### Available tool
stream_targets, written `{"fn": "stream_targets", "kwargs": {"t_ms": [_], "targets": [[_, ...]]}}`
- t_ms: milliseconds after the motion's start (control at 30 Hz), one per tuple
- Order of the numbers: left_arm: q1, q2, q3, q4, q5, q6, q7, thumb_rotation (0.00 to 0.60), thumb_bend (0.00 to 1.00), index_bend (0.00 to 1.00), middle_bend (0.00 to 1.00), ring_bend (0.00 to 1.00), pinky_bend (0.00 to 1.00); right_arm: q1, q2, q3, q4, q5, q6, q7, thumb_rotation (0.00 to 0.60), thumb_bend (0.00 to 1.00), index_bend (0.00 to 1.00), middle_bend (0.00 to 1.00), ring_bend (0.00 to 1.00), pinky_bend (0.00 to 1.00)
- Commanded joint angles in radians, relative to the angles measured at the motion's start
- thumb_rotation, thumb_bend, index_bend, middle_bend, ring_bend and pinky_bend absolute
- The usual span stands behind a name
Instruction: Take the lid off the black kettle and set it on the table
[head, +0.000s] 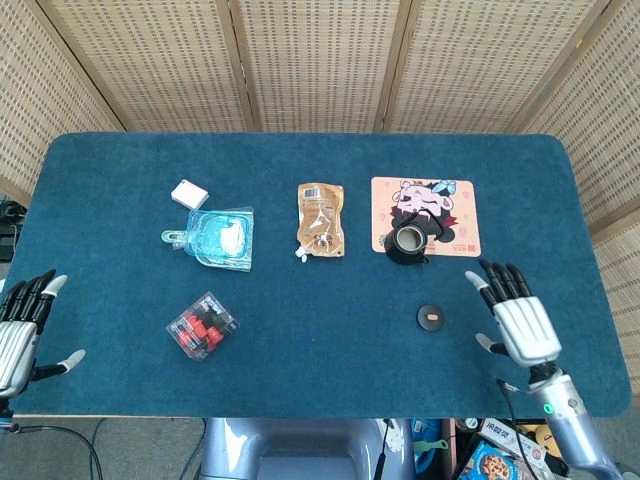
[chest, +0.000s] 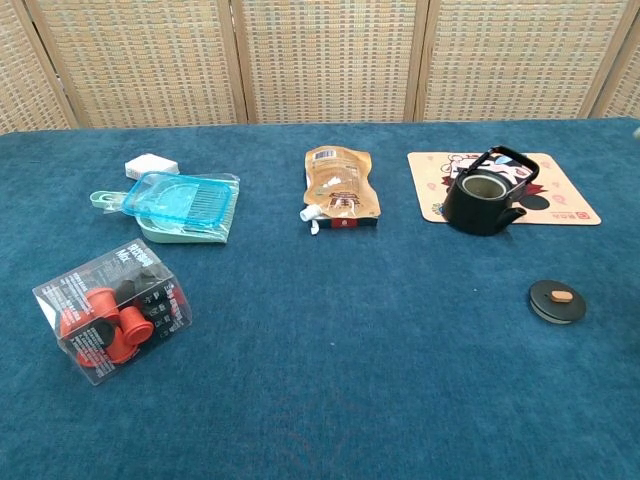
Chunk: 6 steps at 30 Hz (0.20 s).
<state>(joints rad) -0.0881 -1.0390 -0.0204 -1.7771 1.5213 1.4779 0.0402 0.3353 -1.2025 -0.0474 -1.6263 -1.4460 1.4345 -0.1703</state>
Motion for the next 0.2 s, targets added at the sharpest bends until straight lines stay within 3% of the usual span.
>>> {"fn": "stream_targets", "kwargs": {"t_ms": [33, 200], "targets": [[0.002, 0.001, 0.002, -0.001, 0.005, 0.002, -0.003, 0.600, 0.17, 0.00, 0.00, 0.00, 0.00, -0.082, -0.007, -0.022, 0.028, -0.029, 0.090, -0.004, 0.600, 0.00, 0.09, 0.00, 0.00, 0.00], [0.003, 0.002, 0.006, 0.001, 0.011, 0.003, -0.008, 0.600, 0.17, 0.00, 0.00, 0.00, 0.00, -0.127, -0.022, -0.012, 0.045, -0.037, 0.144, -0.023, 0.600, 0.00, 0.09, 0.00, 0.00, 0.00]]}}
